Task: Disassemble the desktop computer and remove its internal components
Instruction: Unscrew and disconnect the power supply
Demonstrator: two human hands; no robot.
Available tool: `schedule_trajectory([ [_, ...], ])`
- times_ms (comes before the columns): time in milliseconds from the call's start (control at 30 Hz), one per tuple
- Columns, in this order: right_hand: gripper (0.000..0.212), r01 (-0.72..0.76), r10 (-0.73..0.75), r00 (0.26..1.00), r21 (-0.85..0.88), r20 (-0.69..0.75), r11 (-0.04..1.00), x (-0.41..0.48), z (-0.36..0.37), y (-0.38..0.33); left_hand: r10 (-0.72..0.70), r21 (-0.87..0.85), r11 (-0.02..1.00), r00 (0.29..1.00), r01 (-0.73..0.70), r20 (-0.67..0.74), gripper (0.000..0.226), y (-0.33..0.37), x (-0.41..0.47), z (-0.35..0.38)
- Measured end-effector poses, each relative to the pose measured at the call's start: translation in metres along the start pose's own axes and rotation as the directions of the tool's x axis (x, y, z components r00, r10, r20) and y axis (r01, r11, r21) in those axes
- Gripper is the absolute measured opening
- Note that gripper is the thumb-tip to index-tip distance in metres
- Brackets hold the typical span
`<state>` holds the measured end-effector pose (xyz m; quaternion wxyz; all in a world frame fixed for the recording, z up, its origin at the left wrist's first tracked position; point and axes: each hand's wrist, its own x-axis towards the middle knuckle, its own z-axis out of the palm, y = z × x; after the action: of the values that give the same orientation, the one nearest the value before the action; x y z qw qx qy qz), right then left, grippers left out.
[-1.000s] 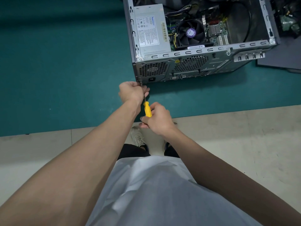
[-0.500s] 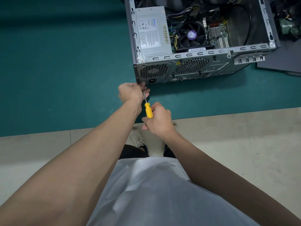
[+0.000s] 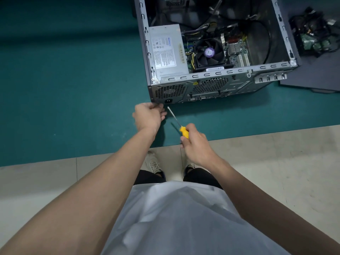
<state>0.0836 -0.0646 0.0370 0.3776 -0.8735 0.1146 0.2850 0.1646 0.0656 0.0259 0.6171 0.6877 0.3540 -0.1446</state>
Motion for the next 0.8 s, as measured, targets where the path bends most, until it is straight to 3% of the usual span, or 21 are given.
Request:
schedule_trajectory([
  [133,0.021,0.035,0.019,0.961,0.186,-0.276,0.982,-0.009,-0.028,-0.009,0.257,0.204,0.936,0.953,-0.287,0.159,0.012,0.011,-0.017,0.006],
  [267,0.020,0.129,0.055,0.842,0.299,-0.537,0.945,-0.009,-0.058,-0.036,0.515,0.325,0.702,0.767,-0.634,0.383,0.016,0.031,-0.039,0.011],
  [467,0.008,0.175,0.090,0.823,0.402,-0.561,0.899,-0.010,-0.095,-0.050,0.695,0.284,0.317,0.426,-0.905,0.579,0.014,0.067,-0.057,0.024],
  [633,0.006,0.156,0.120,0.820,0.421,-0.560,0.894,-0.012,-0.129,-0.039,0.748,0.220,0.127,0.239,-0.967,0.620,0.009,0.089,-0.064,0.050],
  [700,0.008,0.169,0.114,0.798,0.402,-0.592,0.900,-0.010,-0.148,-0.031,0.806,0.211,0.095,0.199,-0.973,0.558,0.014,0.093,-0.067,0.067],
  [800,0.008,0.198,0.093,0.758,0.363,-0.646,0.911,-0.003,-0.189,-0.013,0.839,0.325,0.164,0.305,-0.932,0.451,0.030,0.101,-0.065,0.100],
])
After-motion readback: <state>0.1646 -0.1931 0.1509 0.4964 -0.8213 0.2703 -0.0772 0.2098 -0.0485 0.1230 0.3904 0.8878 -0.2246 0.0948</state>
